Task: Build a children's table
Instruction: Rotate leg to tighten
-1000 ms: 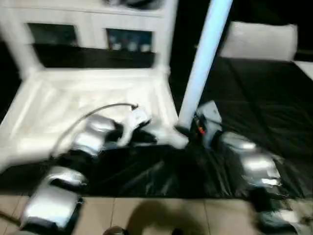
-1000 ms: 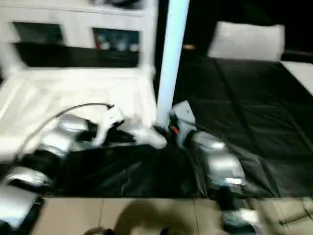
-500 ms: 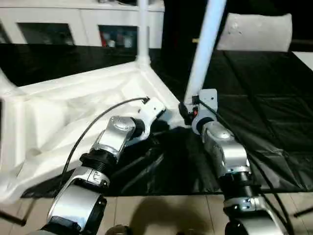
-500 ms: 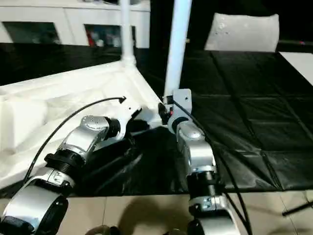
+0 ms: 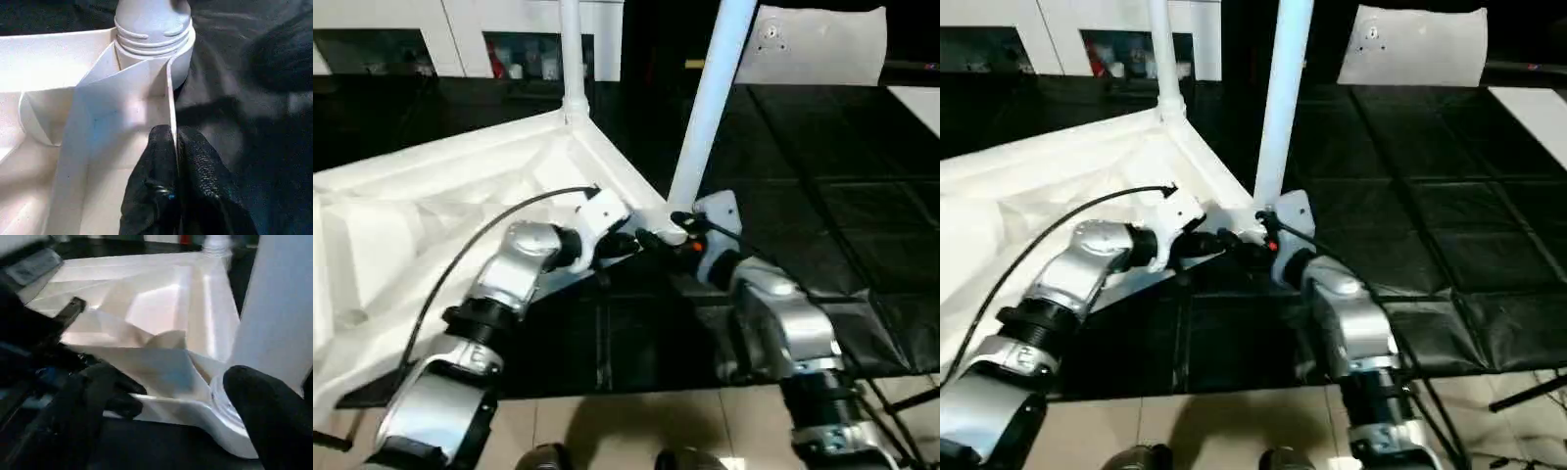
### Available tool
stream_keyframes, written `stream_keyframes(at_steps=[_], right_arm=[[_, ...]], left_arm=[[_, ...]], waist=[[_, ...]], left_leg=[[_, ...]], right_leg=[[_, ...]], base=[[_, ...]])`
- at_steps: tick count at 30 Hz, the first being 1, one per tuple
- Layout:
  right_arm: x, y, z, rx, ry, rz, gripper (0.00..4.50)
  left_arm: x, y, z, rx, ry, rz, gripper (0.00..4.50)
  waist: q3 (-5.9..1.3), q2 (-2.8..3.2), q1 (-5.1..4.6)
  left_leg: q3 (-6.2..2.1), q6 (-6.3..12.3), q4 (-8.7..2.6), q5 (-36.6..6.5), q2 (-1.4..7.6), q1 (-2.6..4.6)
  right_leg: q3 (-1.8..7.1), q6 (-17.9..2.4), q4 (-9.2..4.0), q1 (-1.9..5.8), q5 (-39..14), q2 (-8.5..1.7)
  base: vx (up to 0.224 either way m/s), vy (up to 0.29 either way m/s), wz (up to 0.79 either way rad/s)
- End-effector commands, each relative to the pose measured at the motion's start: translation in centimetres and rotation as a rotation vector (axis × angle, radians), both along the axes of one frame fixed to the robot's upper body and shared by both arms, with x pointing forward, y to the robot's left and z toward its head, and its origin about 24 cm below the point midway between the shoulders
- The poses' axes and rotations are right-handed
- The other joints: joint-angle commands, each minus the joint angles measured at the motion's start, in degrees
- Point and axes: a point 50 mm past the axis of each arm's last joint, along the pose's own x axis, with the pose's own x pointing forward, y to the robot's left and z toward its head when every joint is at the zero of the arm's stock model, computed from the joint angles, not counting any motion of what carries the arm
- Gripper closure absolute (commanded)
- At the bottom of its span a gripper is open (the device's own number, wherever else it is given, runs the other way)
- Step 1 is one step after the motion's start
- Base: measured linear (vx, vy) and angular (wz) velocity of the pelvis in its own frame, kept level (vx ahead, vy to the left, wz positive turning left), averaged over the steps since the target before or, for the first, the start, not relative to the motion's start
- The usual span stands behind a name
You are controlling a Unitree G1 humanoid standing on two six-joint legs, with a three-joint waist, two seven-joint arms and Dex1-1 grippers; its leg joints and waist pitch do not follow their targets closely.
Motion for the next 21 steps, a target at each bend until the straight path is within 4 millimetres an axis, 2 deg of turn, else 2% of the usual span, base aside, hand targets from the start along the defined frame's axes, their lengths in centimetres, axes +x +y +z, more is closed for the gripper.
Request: stream_keyframes(at_steps=[1, 3, 9, 10, 12, 18, 19, 21], right_arm=[[-0.8, -1.7, 1.4, -0.01, -0.055, 0.092, 0.04], [-1.7, -2.9, 1.8, -0.03, -0.053, 0.176, 0.04], [-2.6, -4.8, 2.3, -0.094, -0.038, 0.275, 0.04], [-2.6, -5.4, 2.3, -0.119, -0.024, 0.29, 0.04], [-2.5, -5.7, 2.2, -0.157, -0.018, 0.313, 0.04], [-2.1, -5.4, 1.6, -0.152, 0.003, 0.402, 0.04], [-2.1, -5.4, 1.6, -0.147, 0.007, 0.419, 0.2], [-2.0, -5.2, 1.5, -0.124, 0.024, 0.457, 0.3]], left_arm=[[-0.7, 1.1, -1.3, 0.062, 0.061, -0.071, 4.5], [-0.9, 1.7, -1.2, 0.08, 0.068, -0.138, 4.5], [-1.6, 2.7, -1.2, 0.136, 0.088, -0.294, 4.5], [-2.0, 3.0, -1.2, 0.158, 0.092, -0.368, 4.5], [-2.4, 3.1, -1.1, 0.159, 0.107, -0.436, 4.5], [-3.3, 2.9, -0.8, 0.153, 0.168, -0.606, 4.5], [-3.4, 2.8, -0.8, 0.158, 0.173, -0.617, 4.5], [-3.5, 2.8, -0.8, 0.167, 0.175, -0.641, 4.5]], waist=[[-3.94, -0.41, 0.4], [-3.9, -0.49, 0.97], [-4.07, -0.63, 1.23], [-4.15, -0.72, 1.35], [-4.18, -0.51, 1.62], [-4.13, -0.99, 2.5], [-4.08, -0.83, 2.66], [-3.99, -0.87, 2.91]], left_leg=[[-1.24, 8.1, -3.42, -4.4, 4.51, 1.61], [-1.23, 7.8, -3.4, -5.2, 4.62, 1.69], [-1.19, 6.82, -3.36, -5.8, 4.6, 1.71], [-1.16, 6.87, -3.28, -5.4, 4.57, 1.79], [-1.08, 6.81, -3.22, -4.7, 4.59, 1.87], [-0.82, 6.35, -3.16, -5.4, 4.63, 1.84], [-0.78, 6.04, -3.17, -5.9, 4.72, 1.99], [-0.76, 5.97, -3.24, -6.2, 4.83, 1.96]], right_leg=[[3.11, -16.4, -3.38, 3.24, 2.4, -4.34], [3.26, -15.6, -3.54, 3.39, 1.2, -4.5], [3.24, -16.2, -3.55, 3.06, -0.7, -4.64], [3.21, -16.4, -3.5, 2.95, -0.3, -4.55], [3.2, -16.6, -3.22, 2.87, 0.7, -4.52], [3.12, -17.3, -3.09, 2.75, -0.6, -4.71], [3.11, -17.1, -3.14, 2.63, -1.5, -4.67], [3.11, -17.0, -3.12, 2.62, -1.8, -4.63]], base=[[0.0, 0.0, 0.0], [0.0, 0.0, 0.0], [0.0, 0.0, 0.0], [0.0, 0.0, 0.0], [0.0, 0.0, 0.0], [0.0, 0.0, 0.0], [0.0, 0.0, 0.0], [0.0, 0.0, 0.0]])
